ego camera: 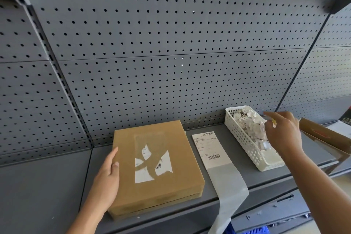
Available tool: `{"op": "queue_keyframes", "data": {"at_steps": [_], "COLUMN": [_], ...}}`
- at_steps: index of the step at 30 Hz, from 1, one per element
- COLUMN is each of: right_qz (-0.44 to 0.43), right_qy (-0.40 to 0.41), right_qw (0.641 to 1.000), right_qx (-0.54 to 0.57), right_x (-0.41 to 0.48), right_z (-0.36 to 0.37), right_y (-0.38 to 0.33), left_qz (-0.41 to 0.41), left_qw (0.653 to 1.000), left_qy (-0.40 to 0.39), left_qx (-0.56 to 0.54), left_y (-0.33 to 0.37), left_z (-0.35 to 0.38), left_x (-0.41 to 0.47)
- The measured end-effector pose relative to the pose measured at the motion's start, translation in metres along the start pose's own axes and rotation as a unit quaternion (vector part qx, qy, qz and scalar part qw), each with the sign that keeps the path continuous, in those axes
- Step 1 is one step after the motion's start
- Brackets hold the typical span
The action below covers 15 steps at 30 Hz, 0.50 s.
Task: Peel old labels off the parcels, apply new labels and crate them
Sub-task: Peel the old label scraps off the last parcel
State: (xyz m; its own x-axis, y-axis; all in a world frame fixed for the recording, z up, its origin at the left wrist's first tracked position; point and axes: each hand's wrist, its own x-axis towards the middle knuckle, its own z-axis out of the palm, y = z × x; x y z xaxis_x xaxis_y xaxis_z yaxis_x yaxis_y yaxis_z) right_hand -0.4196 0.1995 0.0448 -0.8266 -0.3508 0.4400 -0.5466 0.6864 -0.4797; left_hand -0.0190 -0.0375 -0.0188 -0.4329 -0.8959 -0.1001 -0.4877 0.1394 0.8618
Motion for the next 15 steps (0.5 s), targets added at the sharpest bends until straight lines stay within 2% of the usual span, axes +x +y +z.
{"op": "queue_keyframes", "data": {"at_steps": [10, 15], "right_qz": [-0.107, -0.159], "right_qy": [-0.069, -0.139], "right_qw": [0.989, 0.972], "right_qx": [0.080, 0.102], "right_x": [-0.020, -0.042], "right_z": [0.035, 0.059], "right_y": [-0.082, -0.122], "left_qz": [0.003, 0.005], "left_qw": [1.000, 1.000], "left_qy": [-0.005, -0.006], "left_qx": [-0.008, -0.015], "left_y": [-0.001, 0.000], "left_z": [-0.002, -0.002], "left_x": [0.001, 0.000]}}
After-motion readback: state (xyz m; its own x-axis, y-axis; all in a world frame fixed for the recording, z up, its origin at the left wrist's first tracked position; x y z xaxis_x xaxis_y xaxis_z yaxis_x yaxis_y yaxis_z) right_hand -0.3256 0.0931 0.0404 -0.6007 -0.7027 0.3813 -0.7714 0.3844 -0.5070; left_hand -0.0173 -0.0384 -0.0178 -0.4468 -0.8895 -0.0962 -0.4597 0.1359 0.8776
